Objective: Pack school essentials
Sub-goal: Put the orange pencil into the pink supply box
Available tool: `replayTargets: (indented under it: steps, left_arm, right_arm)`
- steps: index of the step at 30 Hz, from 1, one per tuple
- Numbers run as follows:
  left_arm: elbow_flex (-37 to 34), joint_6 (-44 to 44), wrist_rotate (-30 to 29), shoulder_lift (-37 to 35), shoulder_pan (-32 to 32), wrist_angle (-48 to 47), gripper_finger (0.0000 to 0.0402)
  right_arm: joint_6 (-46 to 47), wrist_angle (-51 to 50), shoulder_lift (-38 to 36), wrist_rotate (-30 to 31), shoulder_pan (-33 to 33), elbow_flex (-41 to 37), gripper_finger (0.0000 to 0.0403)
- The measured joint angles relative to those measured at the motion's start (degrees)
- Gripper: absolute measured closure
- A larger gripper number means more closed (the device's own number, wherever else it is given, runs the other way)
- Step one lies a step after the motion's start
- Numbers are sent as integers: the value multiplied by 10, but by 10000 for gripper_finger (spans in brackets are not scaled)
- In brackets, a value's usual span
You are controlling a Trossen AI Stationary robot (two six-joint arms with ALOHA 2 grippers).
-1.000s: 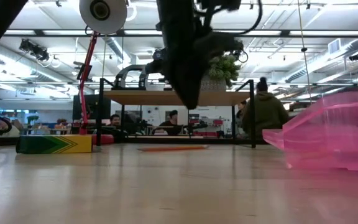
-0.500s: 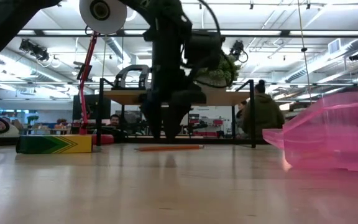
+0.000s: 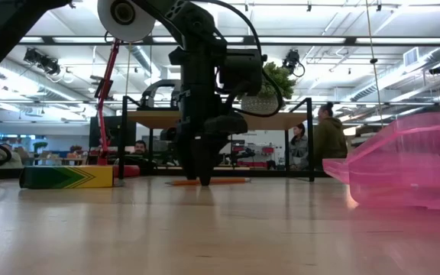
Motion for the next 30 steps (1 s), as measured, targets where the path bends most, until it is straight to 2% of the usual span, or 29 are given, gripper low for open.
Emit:
replayTargets:
  steps: [18,24,27,30]
  left_arm:
    - [-3,34,5,2,0,10,384]
    - [17,34,4,4,-1,-6,384]
    - [44,34,3,9,-1,-28,386]
    - [76,34,11,11,-5,-12,395]
  right_arm:
    - [0,0,0,20,0,0,196]
    - [0,0,0,20,0,0,196]
    - [0,0,0,20,0,0,196]
    - [-1,0,0,20,0,0,196]
